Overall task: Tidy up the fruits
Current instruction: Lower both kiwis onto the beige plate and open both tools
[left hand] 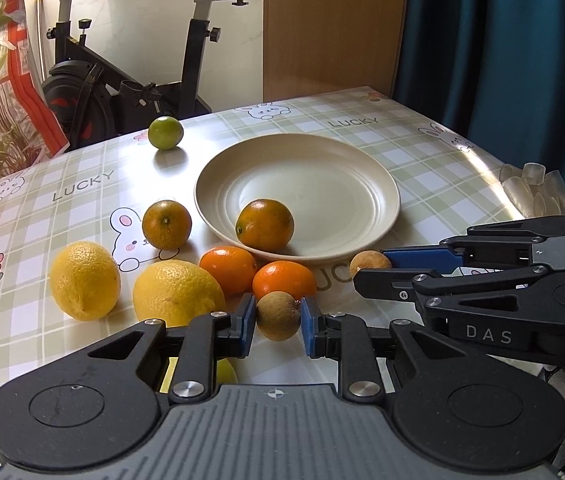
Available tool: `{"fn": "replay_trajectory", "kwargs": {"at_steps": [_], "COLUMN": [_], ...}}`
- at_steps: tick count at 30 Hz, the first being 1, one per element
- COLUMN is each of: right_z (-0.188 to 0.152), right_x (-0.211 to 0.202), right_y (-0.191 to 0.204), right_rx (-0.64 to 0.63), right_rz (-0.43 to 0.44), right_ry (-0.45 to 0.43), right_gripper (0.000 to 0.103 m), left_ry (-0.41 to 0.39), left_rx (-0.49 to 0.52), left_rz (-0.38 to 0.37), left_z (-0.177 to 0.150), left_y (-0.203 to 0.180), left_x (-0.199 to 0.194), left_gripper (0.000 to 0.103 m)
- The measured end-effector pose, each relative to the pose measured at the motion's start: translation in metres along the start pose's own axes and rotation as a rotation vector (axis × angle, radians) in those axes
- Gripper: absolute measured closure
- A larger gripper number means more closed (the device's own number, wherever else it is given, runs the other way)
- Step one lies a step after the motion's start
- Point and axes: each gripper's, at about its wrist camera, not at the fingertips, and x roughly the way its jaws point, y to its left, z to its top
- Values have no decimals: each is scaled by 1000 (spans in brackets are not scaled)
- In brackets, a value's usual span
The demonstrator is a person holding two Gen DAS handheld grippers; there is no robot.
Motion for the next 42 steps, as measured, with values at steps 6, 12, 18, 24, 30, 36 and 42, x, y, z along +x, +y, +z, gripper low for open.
{"fn": "replay_trajectory", "kwargs": {"at_steps": [6,12,18,24,30,36,42], "right_z": [9,16,16,20,23,25,33], "right_x": [-6,-6,-7,2,18,32,55], "right_y": [-11,-31,-40,-38,-32,-26,-14], "right_rx": [-8,-10,-4,-32,-70,-82,-128], "right_rz": [-45,-97,-111,-90,-69,-45,-14], "right_ry": [-45,-57,-57,-49,-33,-11,13], "right_gripper": [75,75,75,76,76,76,76], "left_ry": [-34,-24,13,25,44,71,75], "left_rx": [-29,9,48,24,-5,-76,-143], "left_rz": [-32,-85,-82,-48,-18,18,4], "left_z": [19,42,52,54,60,64,67], "left_y": [2,-9,-19,-4,9,31,43], "left_x": [4,29,56,63,74,85,87], "left_gripper": [78,77,77,77,77,77,77]}}
